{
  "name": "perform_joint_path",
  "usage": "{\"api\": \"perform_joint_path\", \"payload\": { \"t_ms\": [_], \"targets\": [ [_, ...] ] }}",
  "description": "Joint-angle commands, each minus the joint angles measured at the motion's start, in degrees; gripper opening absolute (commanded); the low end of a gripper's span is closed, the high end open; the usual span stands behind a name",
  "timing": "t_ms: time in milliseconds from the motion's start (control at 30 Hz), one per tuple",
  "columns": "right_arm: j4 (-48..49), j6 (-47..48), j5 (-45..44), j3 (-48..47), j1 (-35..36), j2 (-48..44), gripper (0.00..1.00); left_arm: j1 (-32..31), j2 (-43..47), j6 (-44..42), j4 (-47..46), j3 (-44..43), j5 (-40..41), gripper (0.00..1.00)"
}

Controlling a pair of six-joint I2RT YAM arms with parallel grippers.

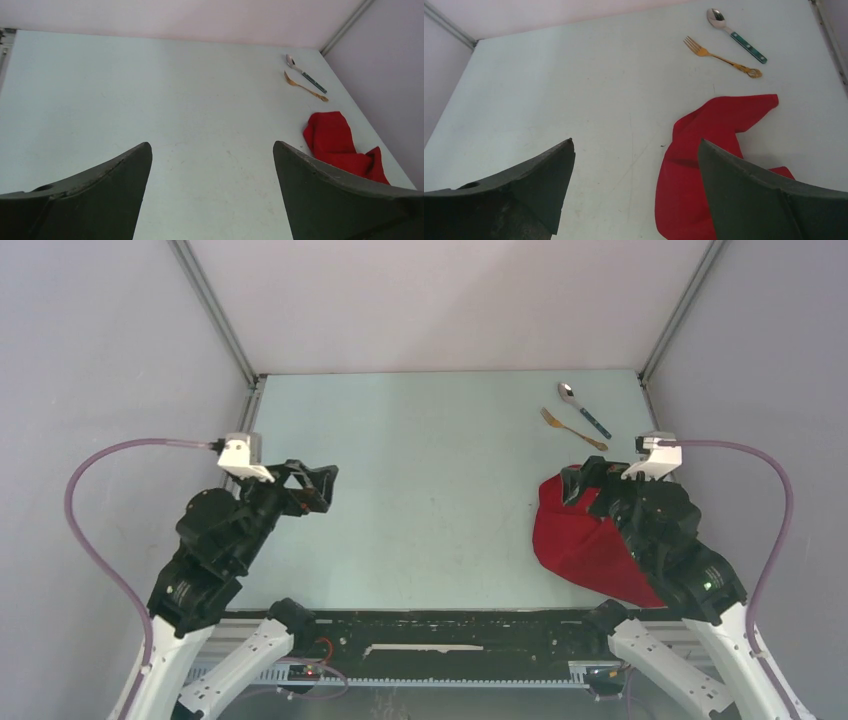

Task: Fold the napkin into a case and place the utensils inside
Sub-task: Move the crumpled napkin to the corner of the board.

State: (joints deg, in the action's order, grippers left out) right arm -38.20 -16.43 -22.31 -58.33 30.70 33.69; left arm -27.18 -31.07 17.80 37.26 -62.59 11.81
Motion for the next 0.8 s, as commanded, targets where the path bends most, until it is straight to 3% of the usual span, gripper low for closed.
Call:
{"api": "perform_joint_path", "payload": {
  "t_ms": [0, 133, 200, 400, 500, 600, 767],
  "targets": [
    [0.4, -4.8, -7.1, 0.9, -0.6, 2.1, 1.0, -5.2, -3.0, -0.1, -5.6, 1.2, 5.4, 1.0],
    [-4.2, -12.8, -13.0, 2.2, -2.1, 5.1, 1.0, -7.0, -3.9, -0.1, -7.1, 2.5, 6.9, 1.0],
    [-5.9, -20.0, -11.8, 3.8, -5.6, 6.0, 1.0, -7.2, -4.3, -0.2, -6.9, 2.8, 7.4, 1.0],
    [-8.3, -33.2, 7.0, 13.3, -37.2, 9.9, 1.0, -7.5, -3.6, 0.1, -5.9, 4.0, 8.3, 1.0],
    [-6.5, -33.9, 16.6, 17.3, -46.8, 16.9, 1.0, -7.6, -2.5, 0.4, -5.8, 4.8, 7.8, 1.0],
    [0.7, -29.6, 28.4, 19.8, -45.8, 23.1, 1.0, -7.6, -2.1, 0.6, -5.9, 5.1, 7.4, 1.0],
    [8.4, -31.2, 36.2, 19.5, -29.9, 31.9, 0.99, -7.6, -2.9, 1.3, -6.0, 5.0, 6.0, 1.0]
  ]
}}
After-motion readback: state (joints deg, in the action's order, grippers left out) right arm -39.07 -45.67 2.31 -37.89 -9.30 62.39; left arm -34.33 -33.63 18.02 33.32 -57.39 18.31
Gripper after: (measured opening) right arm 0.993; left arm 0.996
